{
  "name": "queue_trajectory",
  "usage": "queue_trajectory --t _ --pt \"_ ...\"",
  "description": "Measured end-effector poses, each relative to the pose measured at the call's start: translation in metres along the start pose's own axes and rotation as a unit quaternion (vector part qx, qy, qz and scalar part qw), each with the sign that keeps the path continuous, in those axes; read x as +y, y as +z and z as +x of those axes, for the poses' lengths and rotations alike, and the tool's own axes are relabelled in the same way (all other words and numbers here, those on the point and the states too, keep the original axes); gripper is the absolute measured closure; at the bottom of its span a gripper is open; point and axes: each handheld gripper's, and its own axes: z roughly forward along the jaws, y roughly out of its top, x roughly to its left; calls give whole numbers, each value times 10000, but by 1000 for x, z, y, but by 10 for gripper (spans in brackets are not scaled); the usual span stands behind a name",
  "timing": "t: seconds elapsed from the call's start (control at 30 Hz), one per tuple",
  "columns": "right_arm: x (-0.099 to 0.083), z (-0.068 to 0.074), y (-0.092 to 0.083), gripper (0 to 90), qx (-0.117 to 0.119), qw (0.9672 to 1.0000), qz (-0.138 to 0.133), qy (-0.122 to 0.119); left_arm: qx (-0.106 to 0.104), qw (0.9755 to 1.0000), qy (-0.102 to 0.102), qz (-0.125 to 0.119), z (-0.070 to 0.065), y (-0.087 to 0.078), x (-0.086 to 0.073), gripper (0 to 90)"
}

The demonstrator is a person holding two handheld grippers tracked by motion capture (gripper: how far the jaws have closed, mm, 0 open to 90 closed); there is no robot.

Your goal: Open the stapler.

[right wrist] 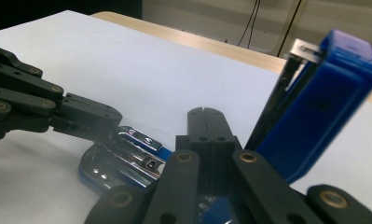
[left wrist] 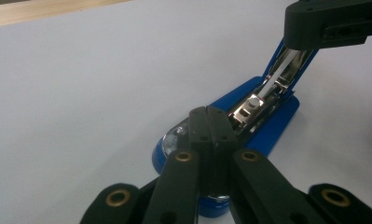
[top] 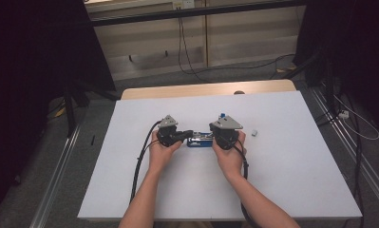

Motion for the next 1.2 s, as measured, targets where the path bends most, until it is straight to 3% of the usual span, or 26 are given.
queue_trajectory --t 0.53,0.7,0.8,0.87,0.93,1.2 --pt "-1 -2 -1 900 75 10000 1 23 -22 10000 -45 -55 0 0 -2 900" --pt "-1 -2 -2 900 -68 10000 25 -65 -22 9999 -77 -66 0 0 -2 900" --pt "-4 -11 -4 900 -102 9999 47 68 -35 10000 -75 -50 1 0 -2 900" --pt "-5 -18 -7 900 -207 9998 60 11 -38 9999 -87 -50 1 0 -2 900" --pt "-7 -27 -9 900 -142 9998 34 162 -36 10000 -84 -31 1 0 -1 900" --pt "-18 -47 -15 900 -189 9994 130 247 -44 9999 -146 -54 1 0 -1 900"
